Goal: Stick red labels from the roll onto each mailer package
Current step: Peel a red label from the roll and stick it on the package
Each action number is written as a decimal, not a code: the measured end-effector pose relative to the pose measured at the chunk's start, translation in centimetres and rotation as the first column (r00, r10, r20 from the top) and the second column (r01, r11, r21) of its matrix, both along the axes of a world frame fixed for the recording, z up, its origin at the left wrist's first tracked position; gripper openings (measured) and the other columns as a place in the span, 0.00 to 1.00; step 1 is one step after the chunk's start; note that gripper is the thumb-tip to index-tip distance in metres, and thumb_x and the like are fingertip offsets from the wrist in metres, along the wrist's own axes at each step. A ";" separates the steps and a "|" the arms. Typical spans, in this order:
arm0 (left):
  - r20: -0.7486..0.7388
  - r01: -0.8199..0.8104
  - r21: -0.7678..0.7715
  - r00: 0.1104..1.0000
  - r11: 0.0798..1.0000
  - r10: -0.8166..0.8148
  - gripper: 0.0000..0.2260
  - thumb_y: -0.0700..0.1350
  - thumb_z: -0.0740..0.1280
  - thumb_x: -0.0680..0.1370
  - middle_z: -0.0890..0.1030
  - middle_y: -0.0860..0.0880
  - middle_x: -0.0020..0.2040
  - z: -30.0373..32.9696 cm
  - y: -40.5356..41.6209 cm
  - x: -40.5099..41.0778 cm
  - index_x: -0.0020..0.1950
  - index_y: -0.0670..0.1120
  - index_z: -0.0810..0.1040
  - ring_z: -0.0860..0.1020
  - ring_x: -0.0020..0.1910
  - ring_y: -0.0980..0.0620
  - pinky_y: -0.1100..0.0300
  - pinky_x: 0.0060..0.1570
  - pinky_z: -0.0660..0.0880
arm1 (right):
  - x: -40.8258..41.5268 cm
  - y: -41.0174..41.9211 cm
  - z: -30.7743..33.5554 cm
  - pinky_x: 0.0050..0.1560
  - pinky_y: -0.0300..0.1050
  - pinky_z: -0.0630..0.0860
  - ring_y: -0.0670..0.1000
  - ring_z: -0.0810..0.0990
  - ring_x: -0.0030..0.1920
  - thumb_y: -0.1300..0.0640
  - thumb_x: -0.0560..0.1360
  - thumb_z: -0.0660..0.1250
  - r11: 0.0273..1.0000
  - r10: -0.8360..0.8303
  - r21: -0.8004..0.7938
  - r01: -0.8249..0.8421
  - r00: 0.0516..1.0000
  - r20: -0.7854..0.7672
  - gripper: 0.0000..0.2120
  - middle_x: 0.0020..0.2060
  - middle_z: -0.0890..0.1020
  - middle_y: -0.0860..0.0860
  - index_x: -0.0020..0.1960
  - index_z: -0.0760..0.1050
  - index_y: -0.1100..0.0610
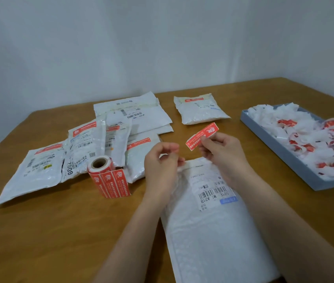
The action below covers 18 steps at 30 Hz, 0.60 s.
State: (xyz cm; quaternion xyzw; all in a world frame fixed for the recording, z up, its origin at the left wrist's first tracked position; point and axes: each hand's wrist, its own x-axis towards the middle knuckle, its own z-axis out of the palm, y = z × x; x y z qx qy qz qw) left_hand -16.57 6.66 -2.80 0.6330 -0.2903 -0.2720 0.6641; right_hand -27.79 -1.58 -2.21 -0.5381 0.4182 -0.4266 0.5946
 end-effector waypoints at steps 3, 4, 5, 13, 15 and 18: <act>-0.001 0.048 -0.035 0.999 0.998 -0.048 0.05 0.34 0.66 0.77 0.81 0.48 0.41 -0.3 0.1 0.1 0.47 0.42 0.79 0.81 0.35 0.55 0.61 0.42 0.80 | 0.1 0.4 0.0 0.42 0.37 0.78 0.46 0.81 0.38 0.61 0.76 0.68 1.000 0.021 -0.021 -0.020 0.999 0.031 0.04 0.40 0.85 0.54 0.50 0.81 0.60; -0.031 0.068 -0.052 0.997 0.996 -0.070 0.04 0.34 0.66 0.77 0.81 0.46 0.42 -0.3 0.2 0.2 0.48 0.41 0.80 0.81 0.35 0.54 0.59 0.44 0.80 | 0.1 0.5 0.1 0.42 0.37 0.79 0.46 0.82 0.38 0.61 0.76 0.69 0.999 0.021 -0.031 -0.020 0.999 0.043 0.04 0.41 0.86 0.54 0.50 0.81 0.60; -0.086 0.092 -0.072 0.992 0.993 -0.098 0.04 0.34 0.67 0.77 0.81 0.44 0.43 -0.2 0.3 0.2 0.49 0.40 0.79 0.81 0.35 0.52 0.57 0.44 0.81 | 0.1 0.6 0.1 0.42 0.37 0.79 0.46 0.82 0.38 0.61 0.76 0.69 0.999 0.020 -0.040 -0.018 0.998 0.056 0.04 0.41 0.86 0.54 0.50 0.80 0.60; -0.238 0.226 -0.116 0.939 0.967 -0.248 0.01 0.36 0.69 0.76 0.81 0.45 0.36 -0.3 1.0 -0.1 0.45 0.40 0.80 0.80 0.36 0.47 0.58 0.41 0.79 | -0.1 1.1 0.1 0.43 0.39 0.78 0.49 0.83 0.40 0.61 0.75 0.70 0.998 0.022 -0.058 -0.018 0.997 0.073 0.05 0.41 0.86 0.55 0.50 0.80 0.61; -0.223 0.217 -0.121 0.945 0.969 -0.240 0.01 0.36 0.69 0.76 0.81 0.44 0.38 -0.4 1.0 -0.1 0.44 0.40 0.81 0.80 0.36 0.47 0.58 0.41 0.79 | -0.1 1.1 0.1 0.43 0.40 0.79 0.49 0.83 0.40 0.61 0.75 0.70 0.998 0.026 -0.062 -0.022 0.997 0.072 0.05 0.41 0.86 0.55 0.50 0.80 0.60; -0.195 0.219 -0.126 0.951 0.967 -0.241 0.02 0.36 0.69 0.76 0.81 0.44 0.37 -0.6 1.0 -0.1 0.44 0.41 0.81 0.80 0.36 0.47 0.55 0.44 0.80 | -0.1 1.1 0.0 0.43 0.39 0.79 0.49 0.83 0.39 0.61 0.75 0.70 0.997 0.033 -0.072 -0.028 0.997 0.067 0.04 0.41 0.86 0.54 0.49 0.80 0.60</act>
